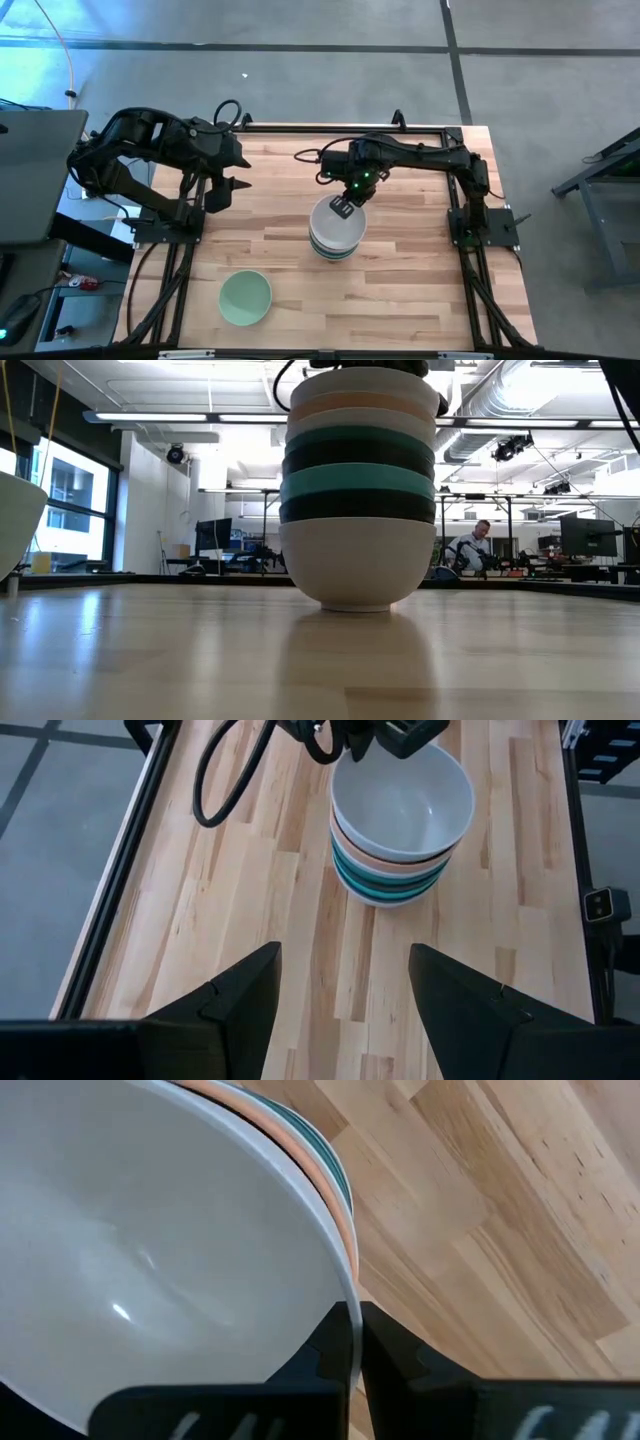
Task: Nest bowls inside each other
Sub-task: Stack the white bowl on top of the brown bowl
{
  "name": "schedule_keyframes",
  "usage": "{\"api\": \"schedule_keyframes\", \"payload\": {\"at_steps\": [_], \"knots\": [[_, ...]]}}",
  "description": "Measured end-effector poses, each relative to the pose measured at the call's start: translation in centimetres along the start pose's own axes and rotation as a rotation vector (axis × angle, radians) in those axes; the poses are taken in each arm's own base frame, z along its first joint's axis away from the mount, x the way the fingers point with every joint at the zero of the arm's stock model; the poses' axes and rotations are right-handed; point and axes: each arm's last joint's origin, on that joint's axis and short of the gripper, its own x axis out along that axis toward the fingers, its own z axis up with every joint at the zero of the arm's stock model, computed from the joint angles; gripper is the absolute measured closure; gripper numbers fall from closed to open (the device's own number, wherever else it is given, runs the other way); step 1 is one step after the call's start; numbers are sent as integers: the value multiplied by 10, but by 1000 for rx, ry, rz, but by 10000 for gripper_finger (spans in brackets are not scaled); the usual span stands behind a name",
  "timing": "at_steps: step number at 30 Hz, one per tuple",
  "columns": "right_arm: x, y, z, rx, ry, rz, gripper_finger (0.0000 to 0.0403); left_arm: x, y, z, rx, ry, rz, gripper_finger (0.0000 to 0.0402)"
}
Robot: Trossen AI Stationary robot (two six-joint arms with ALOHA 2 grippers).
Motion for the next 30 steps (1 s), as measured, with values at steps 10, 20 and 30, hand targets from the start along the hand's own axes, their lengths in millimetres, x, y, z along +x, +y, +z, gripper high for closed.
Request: {"api": "schedule_keyframes", "payload": {"at_steps": [10, 20, 30], "knots": [[1, 1, 0, 16, -2, 2, 403, 0, 0, 0, -2, -1, -1, 190], [19, 11, 3, -7, 48, -12, 403, 0, 0, 0, -2, -1, -1, 190], [18, 13, 3, -8, 28, -3, 396, 0, 0, 0, -2, 0, -4, 190]]}}
